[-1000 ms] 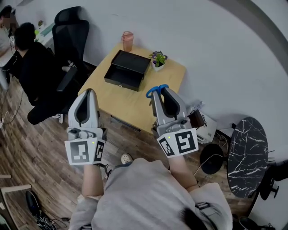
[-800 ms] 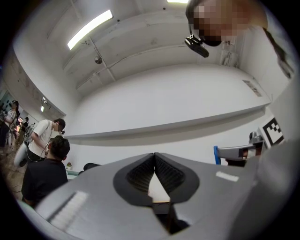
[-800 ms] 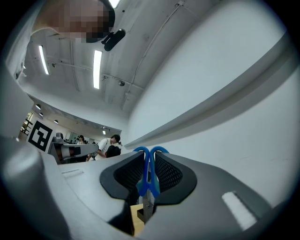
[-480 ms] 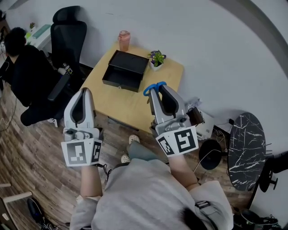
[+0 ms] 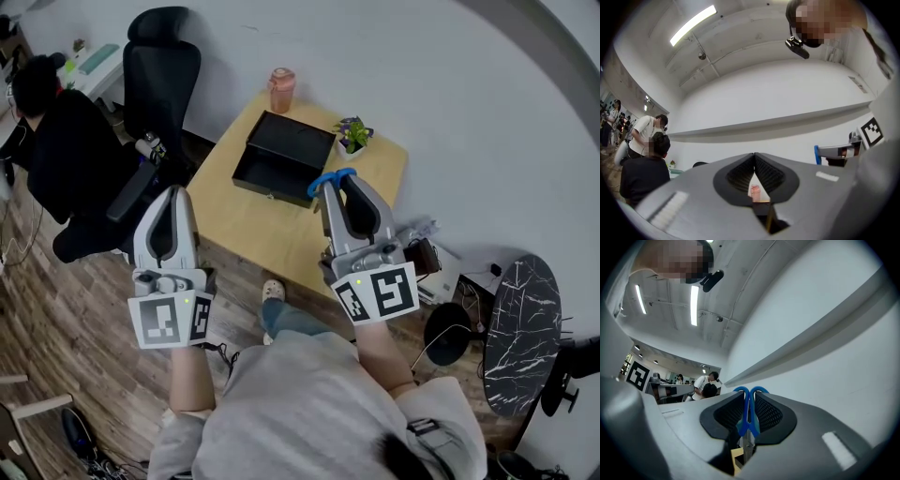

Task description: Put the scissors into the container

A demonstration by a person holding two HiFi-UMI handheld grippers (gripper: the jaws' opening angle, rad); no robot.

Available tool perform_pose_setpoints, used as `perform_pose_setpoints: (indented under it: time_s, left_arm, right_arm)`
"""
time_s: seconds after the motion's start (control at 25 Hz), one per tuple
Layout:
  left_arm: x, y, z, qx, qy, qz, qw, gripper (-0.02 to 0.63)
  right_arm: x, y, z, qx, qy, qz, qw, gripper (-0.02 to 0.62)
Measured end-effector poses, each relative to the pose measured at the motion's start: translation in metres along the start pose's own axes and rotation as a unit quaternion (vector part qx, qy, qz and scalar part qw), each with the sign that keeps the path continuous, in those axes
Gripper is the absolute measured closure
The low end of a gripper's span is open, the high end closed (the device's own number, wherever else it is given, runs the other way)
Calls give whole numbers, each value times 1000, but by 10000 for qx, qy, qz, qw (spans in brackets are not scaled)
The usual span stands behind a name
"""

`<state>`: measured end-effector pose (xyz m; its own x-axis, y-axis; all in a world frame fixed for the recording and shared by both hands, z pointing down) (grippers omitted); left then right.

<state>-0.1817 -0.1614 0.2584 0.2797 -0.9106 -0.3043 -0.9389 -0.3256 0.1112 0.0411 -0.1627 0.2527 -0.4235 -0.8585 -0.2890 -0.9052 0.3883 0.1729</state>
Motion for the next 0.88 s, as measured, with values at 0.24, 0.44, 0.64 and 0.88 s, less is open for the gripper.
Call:
perform_pose_setpoints:
  time_s: [0.24, 0.44, 0.64, 0.88]
  left_arm:
    - [47, 27, -13, -9, 41, -60, 10000, 548]
    - [85, 47, -20, -10, 36, -138, 9999, 548]
    - [117, 59, -28, -56, 83, -170, 9998, 548]
    - [142, 61, -39, -52, 150, -289, 9995, 548]
  right_arm:
    - [49, -16, -16, -1, 0, -108, 9999, 522]
    - [85, -32, -28, -48, 23, -224, 9997, 522]
    - [113, -43, -39, -58, 69, -207, 9997, 522]
    - [136, -47, -58, -133, 209, 5, 9997, 522]
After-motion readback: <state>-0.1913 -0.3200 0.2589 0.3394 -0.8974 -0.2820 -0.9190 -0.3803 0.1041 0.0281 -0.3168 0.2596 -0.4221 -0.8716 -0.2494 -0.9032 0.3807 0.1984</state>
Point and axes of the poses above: the fingertips, and each gripper's own axes: x forward along the fingers, y to its left, z out of its top, the point moved 1 cm from there along -x, backward along the fingers, and after that the axes turned 9 degrees about -x, right-handed, at the moved point
